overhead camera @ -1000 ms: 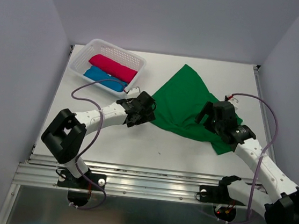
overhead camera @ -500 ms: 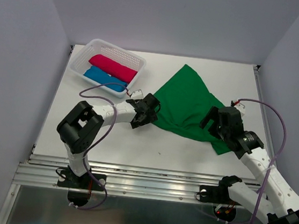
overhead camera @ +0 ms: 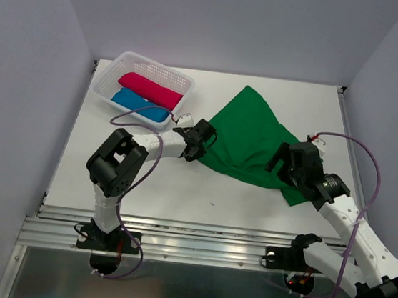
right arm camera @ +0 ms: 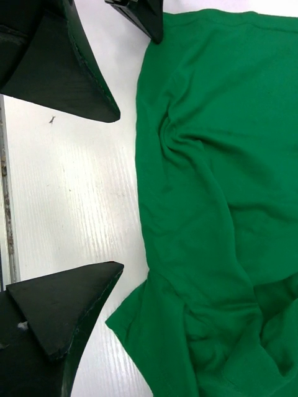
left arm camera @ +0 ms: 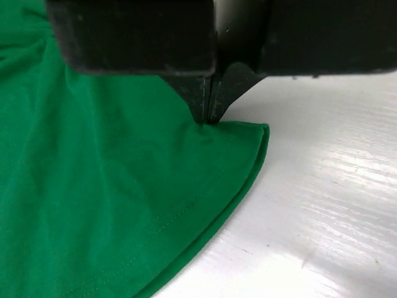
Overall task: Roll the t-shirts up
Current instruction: Flatten out the T-shirt at the center of the board.
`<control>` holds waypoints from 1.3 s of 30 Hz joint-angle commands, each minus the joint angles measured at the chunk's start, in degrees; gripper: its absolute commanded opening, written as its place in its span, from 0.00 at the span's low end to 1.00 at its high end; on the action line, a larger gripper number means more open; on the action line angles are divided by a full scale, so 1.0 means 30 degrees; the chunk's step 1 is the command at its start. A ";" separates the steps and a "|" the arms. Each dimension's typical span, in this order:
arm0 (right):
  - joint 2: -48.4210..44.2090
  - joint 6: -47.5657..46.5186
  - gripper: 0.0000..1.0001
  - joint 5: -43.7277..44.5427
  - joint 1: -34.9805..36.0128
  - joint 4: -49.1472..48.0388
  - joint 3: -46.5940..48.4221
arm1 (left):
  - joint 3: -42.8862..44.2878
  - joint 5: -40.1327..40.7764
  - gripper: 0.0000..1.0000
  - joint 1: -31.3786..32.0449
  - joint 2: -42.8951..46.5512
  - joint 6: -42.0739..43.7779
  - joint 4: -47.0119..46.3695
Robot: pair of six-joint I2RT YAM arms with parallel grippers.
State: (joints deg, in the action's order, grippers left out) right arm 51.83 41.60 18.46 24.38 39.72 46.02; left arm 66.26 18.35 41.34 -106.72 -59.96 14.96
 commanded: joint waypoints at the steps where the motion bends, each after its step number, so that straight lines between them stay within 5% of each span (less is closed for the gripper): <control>1: 0.0095 0.0516 1.00 0.0293 -0.0041 0.0350 0.0216 | 0.0003 -0.0372 0.00 -0.0361 -0.0727 0.0884 0.0284; 7: 0.0973 0.2007 1.00 -0.1928 -0.0041 0.3420 0.0425 | -0.3300 -0.0608 0.00 -0.1473 0.2988 0.1822 -0.0648; 16: -0.0373 0.5319 1.00 -0.2989 -0.0041 0.4776 -0.1833 | -0.3626 -0.0049 0.00 -0.2030 0.6886 0.3493 -0.0385; 30: 0.2760 0.5644 1.00 -0.1437 -0.0217 0.2169 -0.1277 | -0.4301 -0.1487 0.00 -0.2296 0.7124 0.4958 -0.1175; 39: 0.3170 0.2949 1.00 -0.3136 -0.5225 0.0088 -0.2478 | -0.4596 -0.1692 0.00 -0.2384 0.7008 0.5340 -0.1324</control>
State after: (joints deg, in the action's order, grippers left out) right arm 60.88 53.93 10.63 11.00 43.86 39.42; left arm 52.14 13.41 34.39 -86.39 -45.32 11.79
